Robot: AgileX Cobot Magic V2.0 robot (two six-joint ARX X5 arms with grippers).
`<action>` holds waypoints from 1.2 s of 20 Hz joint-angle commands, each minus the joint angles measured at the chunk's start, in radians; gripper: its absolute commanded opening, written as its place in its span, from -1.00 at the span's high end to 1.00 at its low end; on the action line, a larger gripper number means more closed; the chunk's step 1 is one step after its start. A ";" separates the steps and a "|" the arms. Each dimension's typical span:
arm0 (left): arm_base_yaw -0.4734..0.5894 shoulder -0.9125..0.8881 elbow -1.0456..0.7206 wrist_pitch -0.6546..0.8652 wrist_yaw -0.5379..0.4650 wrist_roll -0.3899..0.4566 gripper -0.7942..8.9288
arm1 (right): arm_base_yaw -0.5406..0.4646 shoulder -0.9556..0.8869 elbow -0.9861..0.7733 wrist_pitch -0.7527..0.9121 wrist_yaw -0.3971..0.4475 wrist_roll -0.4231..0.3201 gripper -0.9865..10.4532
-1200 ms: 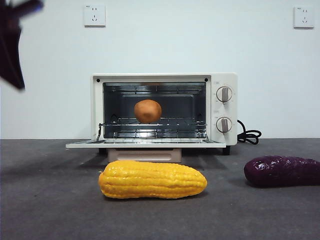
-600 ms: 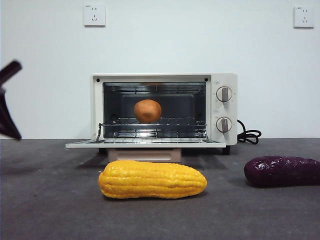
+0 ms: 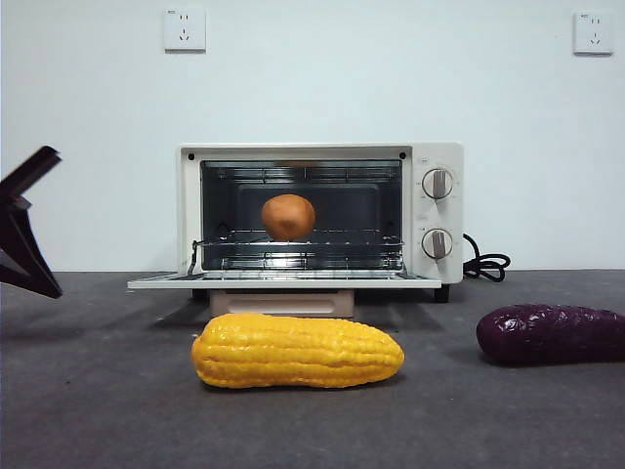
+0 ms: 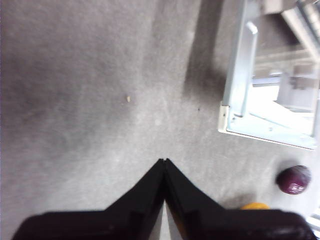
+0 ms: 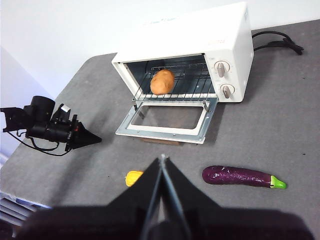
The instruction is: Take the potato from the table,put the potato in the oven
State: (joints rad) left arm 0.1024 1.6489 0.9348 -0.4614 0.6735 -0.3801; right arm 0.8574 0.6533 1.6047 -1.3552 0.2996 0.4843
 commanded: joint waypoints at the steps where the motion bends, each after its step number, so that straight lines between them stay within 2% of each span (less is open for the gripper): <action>1: -0.033 0.002 -0.004 0.034 -0.029 -0.050 0.85 | 0.001 -0.002 0.000 -0.021 0.004 0.010 0.84; 13: -0.153 0.003 -0.003 0.139 -0.102 -0.198 0.85 | 0.001 -0.002 0.000 -0.022 0.003 0.009 0.84; 24: -0.164 0.058 0.009 0.172 -0.113 -0.242 0.85 | 0.001 -0.002 0.000 -0.022 0.004 0.010 0.84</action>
State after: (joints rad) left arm -0.0566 1.6917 0.9382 -0.2951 0.5575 -0.6144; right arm 0.8574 0.6533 1.6047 -1.3552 0.2996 0.4866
